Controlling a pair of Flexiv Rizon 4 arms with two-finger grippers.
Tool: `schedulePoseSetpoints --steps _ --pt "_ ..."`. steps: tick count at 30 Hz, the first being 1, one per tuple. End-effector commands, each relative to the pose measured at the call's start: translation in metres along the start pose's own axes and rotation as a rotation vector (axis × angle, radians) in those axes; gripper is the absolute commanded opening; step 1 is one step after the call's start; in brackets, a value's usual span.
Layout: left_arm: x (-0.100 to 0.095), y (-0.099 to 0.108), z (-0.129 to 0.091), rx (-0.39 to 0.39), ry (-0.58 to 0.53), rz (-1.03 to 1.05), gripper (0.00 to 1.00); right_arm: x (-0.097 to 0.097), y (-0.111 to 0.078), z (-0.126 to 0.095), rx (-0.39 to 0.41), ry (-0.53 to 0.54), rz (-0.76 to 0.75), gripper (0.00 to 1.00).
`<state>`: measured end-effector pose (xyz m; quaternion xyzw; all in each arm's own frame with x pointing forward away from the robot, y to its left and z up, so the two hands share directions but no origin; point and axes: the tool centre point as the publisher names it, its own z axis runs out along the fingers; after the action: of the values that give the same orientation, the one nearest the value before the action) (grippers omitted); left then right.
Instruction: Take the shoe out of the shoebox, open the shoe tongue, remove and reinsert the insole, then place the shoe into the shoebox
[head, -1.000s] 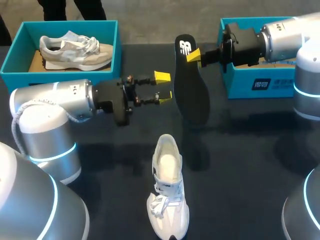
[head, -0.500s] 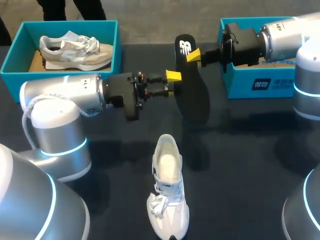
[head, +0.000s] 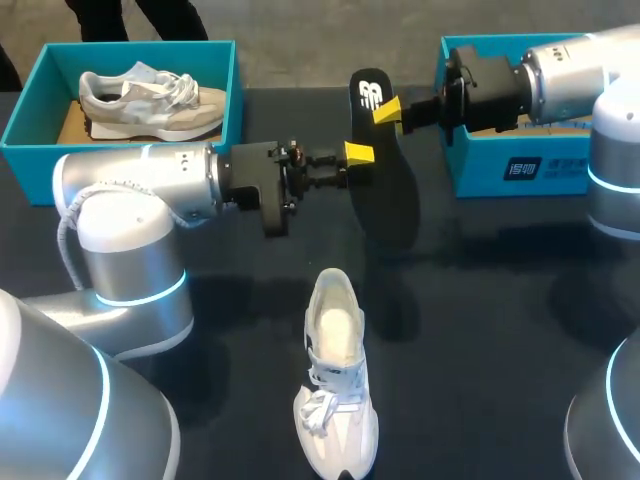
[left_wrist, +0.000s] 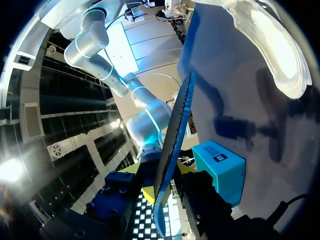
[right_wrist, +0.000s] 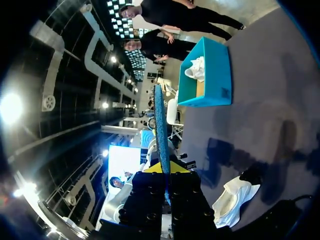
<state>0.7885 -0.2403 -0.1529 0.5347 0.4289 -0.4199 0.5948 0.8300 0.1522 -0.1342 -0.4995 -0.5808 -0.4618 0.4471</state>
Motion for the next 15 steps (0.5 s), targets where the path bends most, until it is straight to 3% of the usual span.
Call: schedulePoseSetpoints --steps 1,3,4,5,15 --pt "0.0009 0.0023 0.0086 -0.006 0.004 0.002 0.36 -0.0003 -0.0004 0.0012 -0.002 0.0 0.0 0.0" --pt "0.0011 0.0027 0.0111 -0.007 0.005 0.002 0.27 -0.0003 -0.0004 0.0012 -0.002 0.0 0.0 0.0" --pt "0.0015 0.0029 0.0122 -0.008 0.006 0.001 0.08 -0.0003 -0.0004 0.0012 -0.002 0.0 0.0 0.0" --pt "0.0018 0.0027 0.0131 -0.01 0.009 0.002 0.0 -0.0003 -0.0004 0.0012 -0.002 0.0 0.0 0.0" --pt "0.002 -0.0011 0.0152 -0.008 0.01 -0.003 0.0 0.0 -0.0028 -0.0001 -0.012 0.008 -0.004 0.0"
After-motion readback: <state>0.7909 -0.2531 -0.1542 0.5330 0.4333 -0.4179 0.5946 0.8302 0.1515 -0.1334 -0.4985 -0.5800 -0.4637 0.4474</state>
